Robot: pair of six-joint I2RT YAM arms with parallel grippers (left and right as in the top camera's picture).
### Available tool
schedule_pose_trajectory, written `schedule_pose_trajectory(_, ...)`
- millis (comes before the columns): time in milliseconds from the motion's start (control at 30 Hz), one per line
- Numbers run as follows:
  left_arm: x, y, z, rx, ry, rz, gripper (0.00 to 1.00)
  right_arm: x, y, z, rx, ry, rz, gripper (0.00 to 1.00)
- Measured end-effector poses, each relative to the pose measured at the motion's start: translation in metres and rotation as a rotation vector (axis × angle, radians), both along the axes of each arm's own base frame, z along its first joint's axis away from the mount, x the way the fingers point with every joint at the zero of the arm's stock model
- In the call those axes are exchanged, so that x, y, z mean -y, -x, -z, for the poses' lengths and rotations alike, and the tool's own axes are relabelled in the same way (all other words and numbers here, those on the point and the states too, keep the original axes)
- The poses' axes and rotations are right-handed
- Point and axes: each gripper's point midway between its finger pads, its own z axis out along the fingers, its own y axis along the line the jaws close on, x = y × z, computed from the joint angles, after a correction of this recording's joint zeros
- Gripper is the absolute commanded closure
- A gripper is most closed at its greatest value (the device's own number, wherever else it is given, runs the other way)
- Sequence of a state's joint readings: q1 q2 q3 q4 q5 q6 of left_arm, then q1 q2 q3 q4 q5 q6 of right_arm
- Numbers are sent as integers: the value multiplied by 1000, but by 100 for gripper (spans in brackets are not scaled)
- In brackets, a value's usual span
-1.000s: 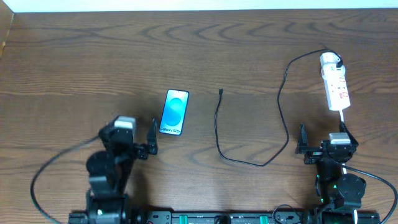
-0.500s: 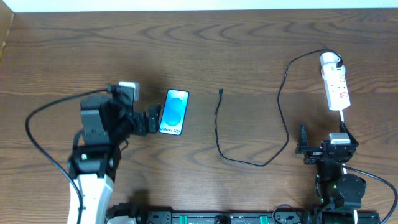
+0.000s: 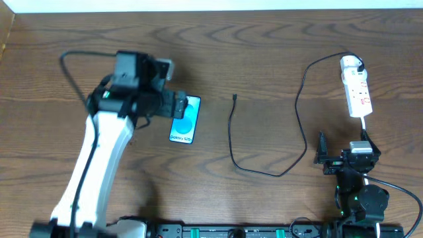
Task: Plug charger to phone and switch on socket
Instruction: 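Move the left gripper over the blue phone and lower onto it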
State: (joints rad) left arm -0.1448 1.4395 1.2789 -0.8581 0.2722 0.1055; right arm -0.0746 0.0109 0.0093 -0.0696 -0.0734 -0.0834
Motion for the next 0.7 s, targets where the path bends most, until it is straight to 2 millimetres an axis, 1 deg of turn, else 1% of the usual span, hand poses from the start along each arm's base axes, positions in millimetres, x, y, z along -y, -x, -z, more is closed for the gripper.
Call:
schedule_pose_trajectory(100,6,-8,12,-70,-49,15,3,0,0,0,0,0,0,1)
schedule_pose_trajectory(267,11,-22,35,-116,-84,24,2,0,0,0,0,0,0,1)
schedule_pose_trajectory(400,11,-23,48,-153,-89,20,3,0,0,0,0,0,0,1)
schedule_pose_trajectory(567,12,-28,56,-165,-86,6,2,0,0,0,0,0,0,1)
schedule_pose_trajectory(667,10,-29,72,-205,-105,0,3,0,0,0,0,0,0,1)
schedule_pose_trajectory(700,8,-29,81,-228,-118,-2,3,0,0,0,0,0,0,1)
